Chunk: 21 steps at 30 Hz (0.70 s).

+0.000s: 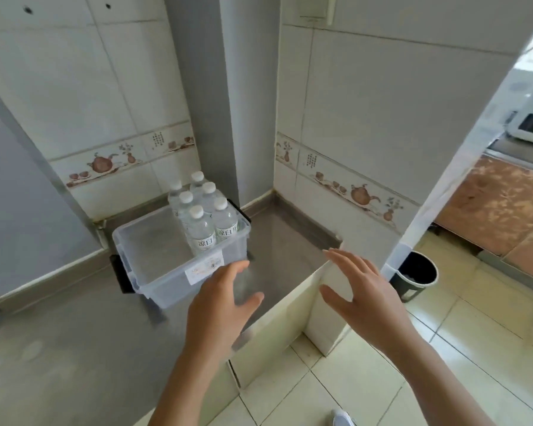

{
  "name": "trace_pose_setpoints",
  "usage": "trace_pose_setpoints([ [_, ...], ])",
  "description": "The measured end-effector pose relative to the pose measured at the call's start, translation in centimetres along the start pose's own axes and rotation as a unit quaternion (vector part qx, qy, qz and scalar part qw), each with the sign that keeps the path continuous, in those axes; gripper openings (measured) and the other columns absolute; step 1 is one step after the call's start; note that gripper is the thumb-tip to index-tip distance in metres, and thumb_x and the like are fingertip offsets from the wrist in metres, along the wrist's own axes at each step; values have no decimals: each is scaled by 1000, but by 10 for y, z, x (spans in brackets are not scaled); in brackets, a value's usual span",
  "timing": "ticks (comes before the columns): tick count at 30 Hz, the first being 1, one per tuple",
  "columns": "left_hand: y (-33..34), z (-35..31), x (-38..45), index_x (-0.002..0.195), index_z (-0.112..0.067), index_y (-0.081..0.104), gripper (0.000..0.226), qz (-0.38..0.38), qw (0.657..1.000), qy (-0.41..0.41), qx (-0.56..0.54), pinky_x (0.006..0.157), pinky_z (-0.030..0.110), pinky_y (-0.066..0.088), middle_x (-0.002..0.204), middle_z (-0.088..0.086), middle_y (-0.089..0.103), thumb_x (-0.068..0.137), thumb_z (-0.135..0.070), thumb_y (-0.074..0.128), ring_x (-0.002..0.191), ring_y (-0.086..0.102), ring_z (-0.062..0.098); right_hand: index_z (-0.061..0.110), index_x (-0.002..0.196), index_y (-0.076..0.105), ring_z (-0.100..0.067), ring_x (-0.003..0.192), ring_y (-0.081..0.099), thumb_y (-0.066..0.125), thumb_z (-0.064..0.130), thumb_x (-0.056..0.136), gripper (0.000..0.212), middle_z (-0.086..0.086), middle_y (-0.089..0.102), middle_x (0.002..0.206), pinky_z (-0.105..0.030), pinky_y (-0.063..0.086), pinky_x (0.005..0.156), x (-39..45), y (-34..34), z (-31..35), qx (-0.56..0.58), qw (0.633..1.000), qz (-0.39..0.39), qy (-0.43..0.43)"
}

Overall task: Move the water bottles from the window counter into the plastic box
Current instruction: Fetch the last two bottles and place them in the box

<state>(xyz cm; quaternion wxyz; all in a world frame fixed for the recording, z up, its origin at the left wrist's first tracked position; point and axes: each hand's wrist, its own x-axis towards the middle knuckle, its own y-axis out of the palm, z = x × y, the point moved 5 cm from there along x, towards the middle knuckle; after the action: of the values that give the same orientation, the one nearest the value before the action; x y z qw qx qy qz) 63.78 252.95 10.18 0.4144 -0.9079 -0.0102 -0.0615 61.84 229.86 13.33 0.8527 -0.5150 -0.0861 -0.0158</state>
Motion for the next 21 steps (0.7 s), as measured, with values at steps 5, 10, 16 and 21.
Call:
trace_pose_setpoints([
  [5, 42, -62, -2, 135, -39, 47, 56, 40, 997, 70, 9, 92, 27, 44, 132, -22, 53, 84, -42, 69, 123, 50, 5, 36, 142, 37, -6, 133, 37, 55, 47, 89, 57, 20, 41, 145, -32, 41, 105, -45, -33, -45, -10, 998, -35, 58],
  [10, 117, -153, -2, 136, -38, 46, 56, 108, 979, 169, 46, 82, 22, 42, 134, -18, 52, 85, -43, 67, 119, 51, 8, 34, 142, 39, -10, 129, 45, 57, 44, 88, 58, 18, 42, 145, -29, 39, 101, -91, -75, -128, -33, 986, -77, 148],
  [16, 235, -294, -23, 143, -39, 37, 57, 152, 940, 296, 74, 94, 23, 45, 141, -20, 46, 91, -48, 57, 123, 48, 6, 28, 141, 42, -13, 130, 44, 52, 47, 87, 58, 12, 48, 142, -34, 42, 102, -169, -148, -254, -71, 956, -118, 259],
  [21, 332, -405, -66, 135, -33, 51, 56, 207, 901, 372, 84, 88, 28, 48, 126, -15, 60, 82, -46, 67, 110, 59, 11, 24, 138, 47, -16, 124, 49, 49, 48, 85, 58, 9, 54, 137, -33, 43, 97, -245, -209, -345, -99, 925, -141, 339],
])
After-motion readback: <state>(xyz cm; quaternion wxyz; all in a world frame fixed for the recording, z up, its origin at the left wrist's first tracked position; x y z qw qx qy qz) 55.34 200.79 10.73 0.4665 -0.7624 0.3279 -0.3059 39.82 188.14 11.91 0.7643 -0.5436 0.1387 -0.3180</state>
